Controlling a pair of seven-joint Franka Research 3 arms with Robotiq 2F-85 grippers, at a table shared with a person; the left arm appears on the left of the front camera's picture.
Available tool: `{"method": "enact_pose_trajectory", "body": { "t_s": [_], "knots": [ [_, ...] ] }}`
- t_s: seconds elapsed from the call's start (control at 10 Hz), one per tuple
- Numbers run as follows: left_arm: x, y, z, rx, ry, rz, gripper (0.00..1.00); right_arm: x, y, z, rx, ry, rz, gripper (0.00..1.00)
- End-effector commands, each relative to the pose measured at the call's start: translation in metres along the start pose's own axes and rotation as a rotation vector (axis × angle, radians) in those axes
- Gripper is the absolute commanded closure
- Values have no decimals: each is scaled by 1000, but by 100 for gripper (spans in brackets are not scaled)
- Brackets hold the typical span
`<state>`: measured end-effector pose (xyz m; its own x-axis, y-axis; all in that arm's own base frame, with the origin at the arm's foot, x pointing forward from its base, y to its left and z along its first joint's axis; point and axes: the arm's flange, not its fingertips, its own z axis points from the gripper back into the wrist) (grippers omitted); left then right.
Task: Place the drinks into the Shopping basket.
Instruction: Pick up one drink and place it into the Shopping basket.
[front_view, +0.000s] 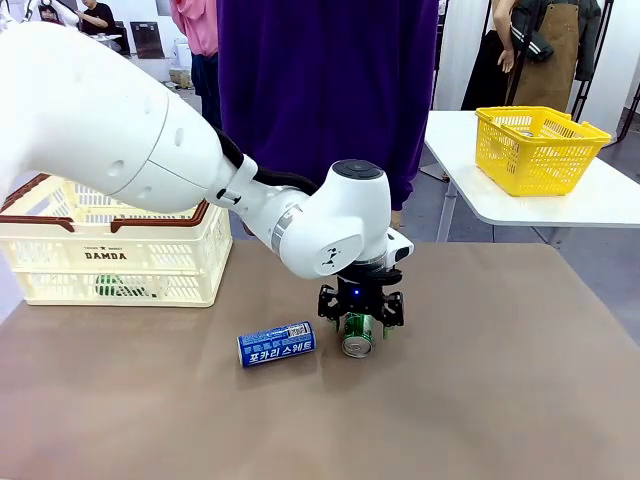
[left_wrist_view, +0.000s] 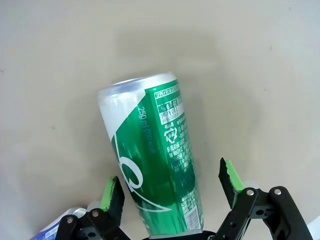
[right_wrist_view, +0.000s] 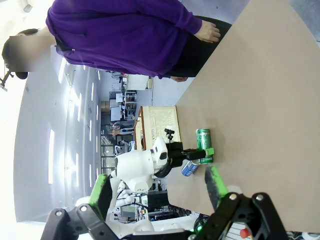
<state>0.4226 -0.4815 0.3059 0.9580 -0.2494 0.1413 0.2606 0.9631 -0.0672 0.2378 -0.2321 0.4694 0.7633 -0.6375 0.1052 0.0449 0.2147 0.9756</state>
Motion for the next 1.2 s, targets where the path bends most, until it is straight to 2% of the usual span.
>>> {"method": "enact_pose_trajectory", "body": {
  "t_s": [0.0, 0.3, 0.4, 0.5, 0.6, 1.1],
  "knots": [
    [-4, 2, -5, 33, -49, 28, 0, 2, 2, 0, 23, -8, 12, 0],
    [-6, 2, -4, 29, -58, 1, 0, 2, 2, 0, 23, -8, 12, 0],
    [-5, 1, -4, 35, -59, -5, 4, 2, 2, 0, 23, -8, 12, 0],
    [-5, 0, -4, 49, -70, -9, 61, 2, 2, 0, 23, -8, 12, 0],
    [-5, 0, -4, 49, -71, -13, 100, 2, 2, 0, 23, -8, 12, 0],
    [-5, 2, -5, 40, -78, -4, 100, 2, 2, 0, 23, -8, 12, 0]
  ]
}}
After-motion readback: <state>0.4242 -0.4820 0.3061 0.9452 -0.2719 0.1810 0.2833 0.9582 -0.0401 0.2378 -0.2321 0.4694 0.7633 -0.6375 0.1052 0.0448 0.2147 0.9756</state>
